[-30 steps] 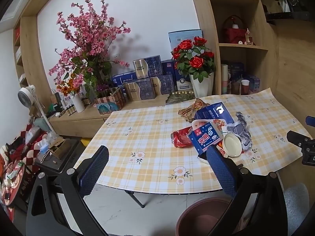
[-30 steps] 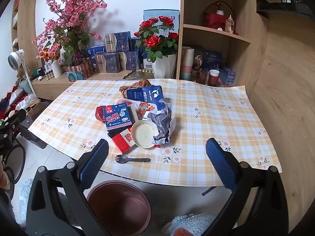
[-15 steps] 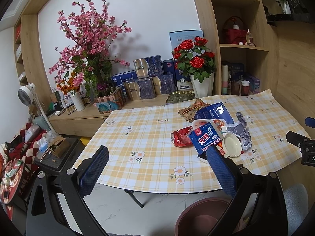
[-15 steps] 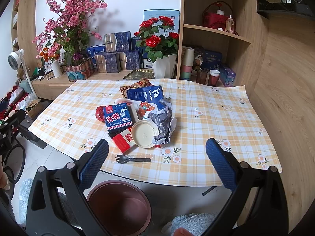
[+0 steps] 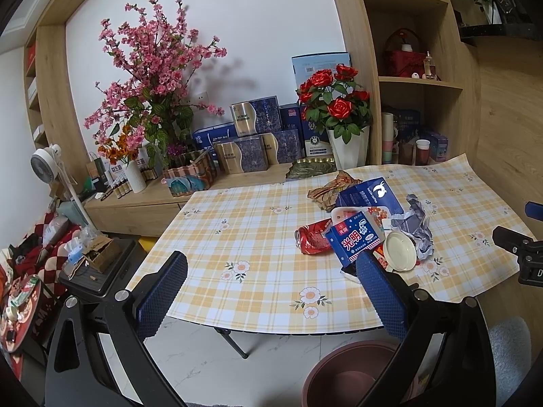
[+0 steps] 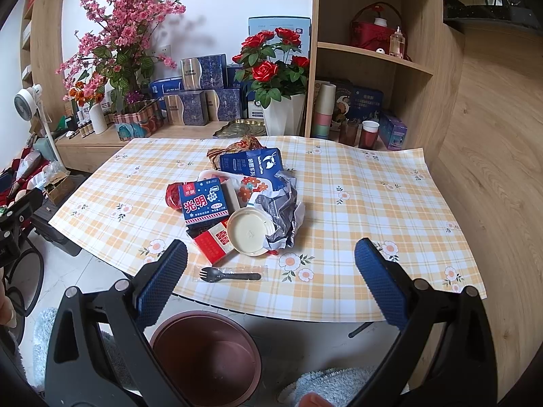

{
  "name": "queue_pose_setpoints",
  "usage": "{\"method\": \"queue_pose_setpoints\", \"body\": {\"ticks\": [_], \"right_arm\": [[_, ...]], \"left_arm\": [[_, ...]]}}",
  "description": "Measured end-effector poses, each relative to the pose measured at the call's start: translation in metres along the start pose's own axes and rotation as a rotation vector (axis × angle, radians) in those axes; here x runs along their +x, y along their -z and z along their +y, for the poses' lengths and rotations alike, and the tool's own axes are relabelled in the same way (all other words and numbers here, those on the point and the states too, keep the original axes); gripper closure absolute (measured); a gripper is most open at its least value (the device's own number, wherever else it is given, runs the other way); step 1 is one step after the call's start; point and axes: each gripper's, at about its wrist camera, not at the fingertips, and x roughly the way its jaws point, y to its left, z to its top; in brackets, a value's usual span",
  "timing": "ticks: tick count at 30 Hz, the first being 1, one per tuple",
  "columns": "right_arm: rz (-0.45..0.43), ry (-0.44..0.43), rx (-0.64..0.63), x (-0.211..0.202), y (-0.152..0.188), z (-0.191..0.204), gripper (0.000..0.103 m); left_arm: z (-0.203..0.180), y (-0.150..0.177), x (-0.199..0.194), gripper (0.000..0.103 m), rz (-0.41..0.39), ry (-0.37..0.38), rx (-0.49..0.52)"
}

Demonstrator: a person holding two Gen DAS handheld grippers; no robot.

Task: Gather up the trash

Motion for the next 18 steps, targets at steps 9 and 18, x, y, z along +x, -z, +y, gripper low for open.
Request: {"method": "queue_pose_setpoints", "body": {"ticks": [9,18], "right_arm": [[-0.001,-0.001,-0.002,0.0001,-0.0002,0.0008,0.006],[0.000,-0.001,-0.002,0.0001,-0.0005,0.0010,0.006]], "left_arm": [[0.0008,-0.0002,-0.0003,0.006,0.000,0.005,-0.002],[0.0009,-0.0005,-0.0002,0.006,0.000,0.003,-0.002]]}}
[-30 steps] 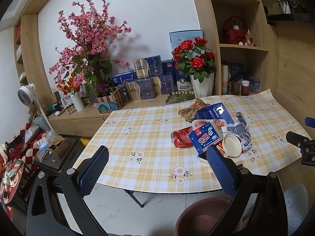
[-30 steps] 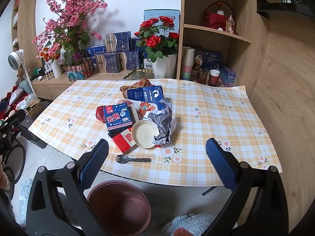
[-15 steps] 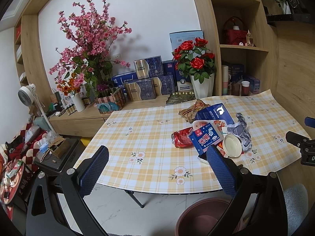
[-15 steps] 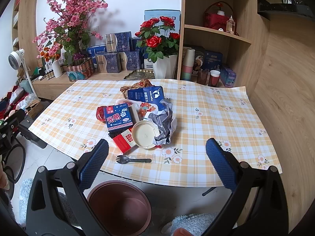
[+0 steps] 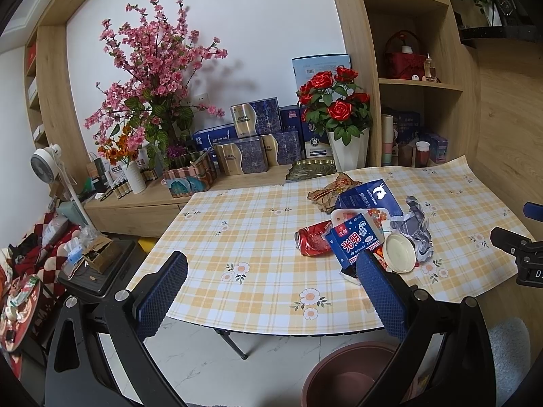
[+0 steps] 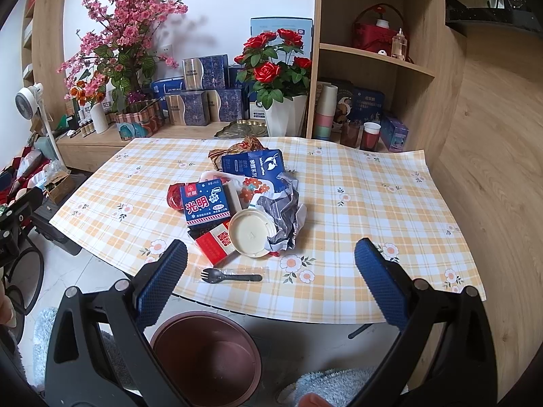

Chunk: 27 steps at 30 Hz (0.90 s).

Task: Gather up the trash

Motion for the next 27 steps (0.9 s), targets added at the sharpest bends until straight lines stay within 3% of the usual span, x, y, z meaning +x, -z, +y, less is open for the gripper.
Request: {"method": "queue_pose_setpoints", "body": {"ticks": [16,22,27], "right_arm": [[0.036,-0.015,0.029,0.021,0.012,-0.003,0.006],[0.098,-0.059,0.021,0.057,0.038,-0.002,0.006],[0.087,-0.109,0.047,0.077,0.046,-0.001,0.006]], "left_arm": [[0.008,0.007,0.010,0.006,-0.057,-0.052,-0.032],[0.009,0.022,0.038,0.006,-0.028,0.019,-0.035],[0.013,0.033,0.058,0.006,-0.024,0.101,-0.086]]}}
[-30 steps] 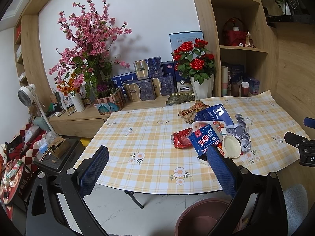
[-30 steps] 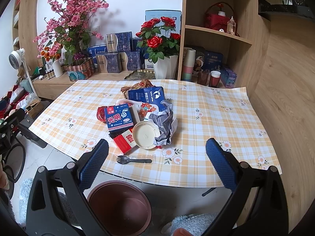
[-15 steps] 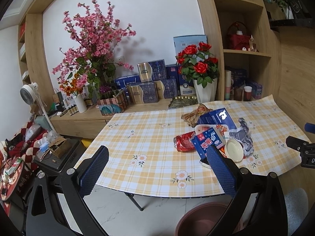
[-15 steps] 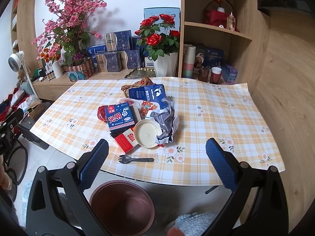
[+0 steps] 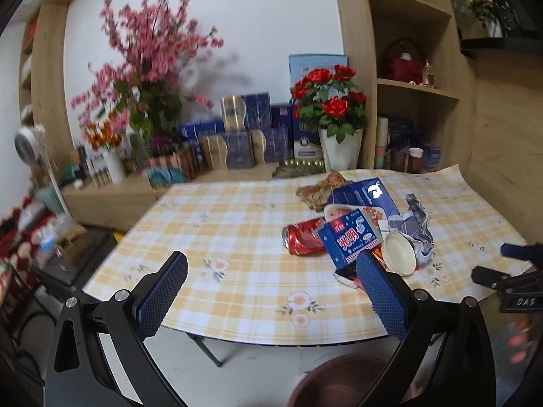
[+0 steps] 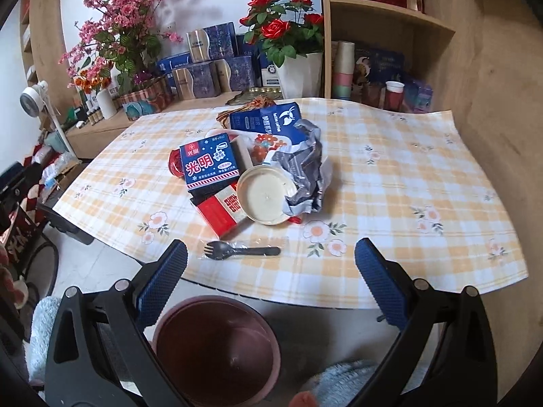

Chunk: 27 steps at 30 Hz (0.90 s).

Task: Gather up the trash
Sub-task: 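Grasp the silver foil wrapper with the right gripper while the left gripper grasps the blue milk carton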

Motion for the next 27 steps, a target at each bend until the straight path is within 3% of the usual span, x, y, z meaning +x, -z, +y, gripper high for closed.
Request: {"method": "queue_pose_setpoints", "body": {"ticks": [6,12,16,19,22,27], "right_arm": [[-0.002,-0.012,0.014,0.026,0.001,-0.001,0.006],[0.039,0.064,0.053,0.054,-0.014,-0.027,0.006],[0.020,0.108,0.059,0.074,-0.032,-0.048,0.006],[0.034,0.110,0.021,0.097,-0.042,-0.056,0.006],[0.068,0.099,-0.005,0.121,-0.048,-0.060,0.006],[0.116,0.045,0.038,0.162,-0.056,-0.072,0.008]], "left_arm": [[0.015,0.012,0.021,0.006,-0.011,0.025,-0.113],[0.016,0.017,0.039,0.006,0.015,-0.002,-0.104],[0.011,0.017,0.053,0.006,0.061,0.002,-0.056],[0.010,0.016,0.064,0.006,0.097,0.003,-0.043],[0.011,0.014,0.076,0.006,0.127,0.074,-0.067],[0.008,0.008,0.093,0.006,0.124,0.101,-0.101]]}}
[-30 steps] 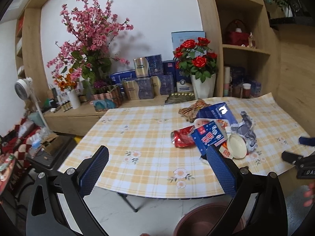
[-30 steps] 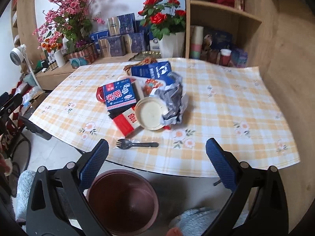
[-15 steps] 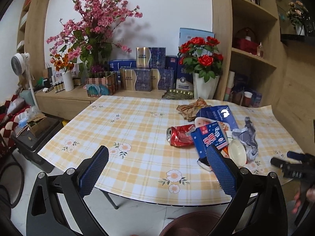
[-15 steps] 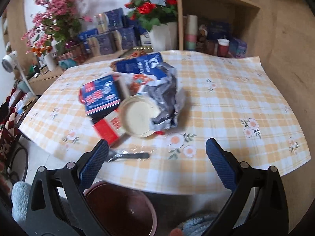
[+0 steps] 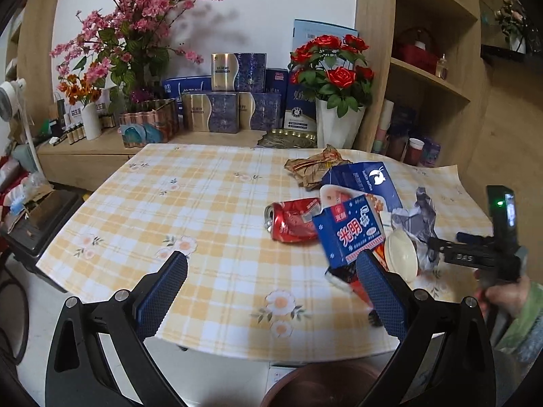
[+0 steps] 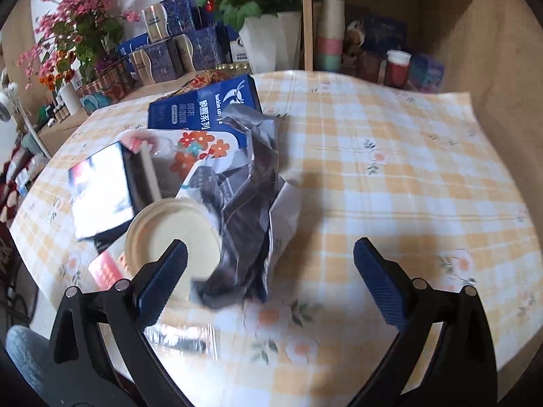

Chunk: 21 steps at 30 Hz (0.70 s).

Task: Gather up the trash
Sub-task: 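Grasp the silver foil wrapper with the right gripper while the left gripper grasps the blue milk carton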

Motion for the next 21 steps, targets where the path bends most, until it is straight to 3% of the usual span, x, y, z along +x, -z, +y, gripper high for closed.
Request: {"method": "queue_pose_setpoints", "body": {"ticks": [2,5,6,10,12,15,21], "right_arm": [[0.016,-0.016,0.016,0.014,-0.006,-0.003,0.012],[0.049,-0.055,0.073,0.029,-0.011,-0.011,0.028],[0.058,-0.083,0.109,0.030,-0.012,-0.015,0.043],[0.007,-0.139,0.201,0.017,-0.016,-0.026,0.064],[-0.022,-0.149,0.212,0.009,-0.018,-0.029,0.092],[-0.078,-0.148,0.233,-0.006,-0.017,-0.035,0.093],[-0.171,-0.129,0.258,-0.034,-0.009,-0.045,0.093]], "left_arm": [[-0.006,-0.005,0.011,0.006,0.021,0.017,-0.001],[-0.011,-0.012,0.029,0.006,0.057,0.062,-0.027],[-0.012,-0.014,0.033,0.006,0.067,0.070,-0.036],[-0.020,-0.021,0.059,0.012,0.130,0.114,-0.077],[-0.026,-0.024,0.071,0.012,0.156,0.132,-0.088],[-0.045,-0.030,0.092,0.012,0.196,0.153,-0.091],[-0.074,-0.032,0.131,0.008,0.266,0.083,-0.152]]}}
